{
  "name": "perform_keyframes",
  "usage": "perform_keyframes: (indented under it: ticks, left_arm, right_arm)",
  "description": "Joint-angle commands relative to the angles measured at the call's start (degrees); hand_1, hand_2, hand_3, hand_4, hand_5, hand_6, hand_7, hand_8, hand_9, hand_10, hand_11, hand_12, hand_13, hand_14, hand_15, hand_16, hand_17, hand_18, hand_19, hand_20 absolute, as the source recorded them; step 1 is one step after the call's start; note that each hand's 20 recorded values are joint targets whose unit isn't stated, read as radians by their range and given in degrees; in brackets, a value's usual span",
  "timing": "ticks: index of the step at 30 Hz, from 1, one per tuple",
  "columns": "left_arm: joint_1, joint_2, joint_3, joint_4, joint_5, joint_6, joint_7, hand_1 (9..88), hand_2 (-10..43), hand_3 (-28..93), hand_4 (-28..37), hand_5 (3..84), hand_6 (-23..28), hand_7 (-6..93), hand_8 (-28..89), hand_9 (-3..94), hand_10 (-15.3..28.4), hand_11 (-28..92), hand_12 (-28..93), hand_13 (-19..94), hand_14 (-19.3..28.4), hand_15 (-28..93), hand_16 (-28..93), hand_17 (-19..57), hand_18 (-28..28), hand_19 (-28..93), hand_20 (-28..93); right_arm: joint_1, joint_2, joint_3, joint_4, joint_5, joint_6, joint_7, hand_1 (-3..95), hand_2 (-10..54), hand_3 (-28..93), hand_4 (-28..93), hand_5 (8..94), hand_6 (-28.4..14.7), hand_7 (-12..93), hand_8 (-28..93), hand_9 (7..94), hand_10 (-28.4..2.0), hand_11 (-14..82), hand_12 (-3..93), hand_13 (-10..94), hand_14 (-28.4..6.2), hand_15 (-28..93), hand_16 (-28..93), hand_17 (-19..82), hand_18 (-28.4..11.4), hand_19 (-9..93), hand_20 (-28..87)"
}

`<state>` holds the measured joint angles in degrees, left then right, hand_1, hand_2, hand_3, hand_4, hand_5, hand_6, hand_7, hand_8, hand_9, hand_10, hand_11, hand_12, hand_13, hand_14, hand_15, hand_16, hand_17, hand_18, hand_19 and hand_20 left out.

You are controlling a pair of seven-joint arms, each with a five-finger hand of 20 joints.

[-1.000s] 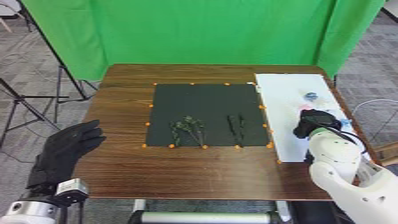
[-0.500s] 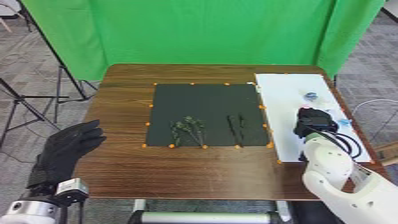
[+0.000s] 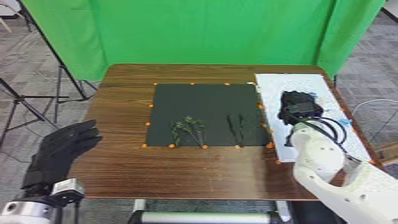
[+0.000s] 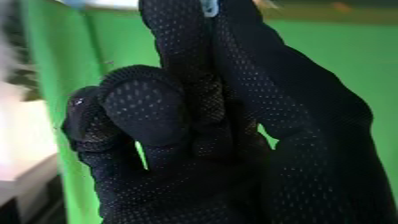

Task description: Arrange flowers

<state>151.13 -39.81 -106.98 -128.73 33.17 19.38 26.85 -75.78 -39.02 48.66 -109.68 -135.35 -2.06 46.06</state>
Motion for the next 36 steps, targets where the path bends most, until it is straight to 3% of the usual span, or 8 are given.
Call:
perform_keyframes:
  ticks: [1, 12, 19, 22, 25, 32, 36]
  left_arm:
    - [3.1, -0.86, -2.17, -0.67, -0.57, 0.47, -0.10, 27.2, 3.2, 82, -20.1, 42.6, 11.9, 19.5, -11, 36.7, 20.9, 38, 10, 25, 26.8, 65, -14, -9.1, 22.8, 60, 16]
    - [2.8, -1.42, -2.38, -0.35, -0.54, 0.24, -1.24, 27.3, 3.3, 82, -20.2, 42.5, 11.8, 19.6, -11, 36.7, 21.0, 38, 10, 25, 26.8, 65, -14, -9.0, 22.8, 60, 16]
    - [-0.5, -1.82, -1.30, 0.61, 0.42, -1.06, -2.79, 27.3, 3.3, 82, -20.2, 42.6, 11.9, 19.5, -11, 36.7, 21.1, 38, 10, 25, 26.8, 65, -14, -9.1, 22.8, 60, 16]
    - [-0.5, -3.01, -1.46, 0.89, 0.66, -1.70, -3.42, 27.2, 3.3, 82, -20.2, 42.5, 11.8, 19.6, -11, 36.7, 21.0, 38, 10, 25, 26.9, 65, -14, -9.1, 22.8, 60, 16]
    - [-1.8, -3.79, -0.68, 1.47, 0.82, -2.24, -3.94, 27.2, 3.3, 82, -20.2, 42.6, 11.8, 19.6, -11, 36.7, 21.0, 38, 10, 25, 26.7, 65, -14, -9.1, 22.8, 60, 16]
    - [-7.3, -2.52, 1.91, 3.20, 1.33, -3.23, -4.71, 27.1, 3.2, 82, -20.2, 42.6, 11.8, 19.6, -11, 36.7, 21.0, 38, 10, 25, 26.8, 65, -14, -9.1, 22.8, 60, 16]
    - [-8.1, -2.33, 1.79, 3.36, 1.59, -3.56, -4.95, 27.1, 3.2, 82, -20.3, 42.5, 11.8, 19.6, -11, 36.7, 21.0, 38, 10, 25, 26.8, 65, -14, -9.1, 22.8, 60, 16]
  right_arm:
    - [14.5, -6.1, -8.7, -3.0, 0.6, 1.7, -6.3, 58.9, -9.5, 74, -28, 77.4, -2.0, 33, 11, 91.4, -8.0, 19.9, 38.5, 82, -6.1, 67, 25, 47, -23.2, 93, 37]
    - [26.7, -17.5, -21.6, 0.1, 0.1, 2.3, -11.7, 58.5, -9.5, 74, -28, 77.4, -1.9, 33, 11, 91.3, -7.9, 20.0, 38.5, 82, -5.7, 67, 25, 46, -23.0, 93, 38]
    - [23.1, -26.2, -23.9, 3.9, -2.6, 1.2, -14.5, 58.0, -9.5, 75, -28, 77.4, -1.8, 33, 10, 91.3, -7.8, 20.1, 38.8, 82, -5.6, 67, 26, 46, -23.0, 93, 38]
    - [19.0, -30.2, -22.4, 5.7, -3.8, 0.6, -17.0, 57.7, -9.5, 75, -28, 77.2, -1.7, 33, 10, 91.2, -7.8, 20.2, 38.8, 82, -5.5, 67, 26, 46, -22.8, 93, 38]
    - [15.3, -33.4, -21.3, 7.3, -4.8, -0.3, -18.2, 57.4, -9.5, 75, -28, 77.1, -1.5, 33, 10, 91.2, -7.8, 20.3, 38.7, 81, -5.5, 67, 26, 45, -22.7, 93, 37]
    - [13.3, -36.3, -22.2, 11.3, -7.2, 2.2, -17.4, 56.8, -9.5, 76, -28, 76.6, -1.3, 34, 9, 90.8, -7.5, 20.8, 38.9, 81, -5.4, 67, 26, 45, -22.4, 93, 37]
    - [13.3, -37.1, -22.0, 14.3, -7.9, 2.9, -15.5, 56.5, -9.5, 76, -28, 76.5, -1.1, 35, 8, 90.7, -7.3, 21.3, 38.9, 81, -5.3, 67, 26, 45, -22.4, 93, 37]
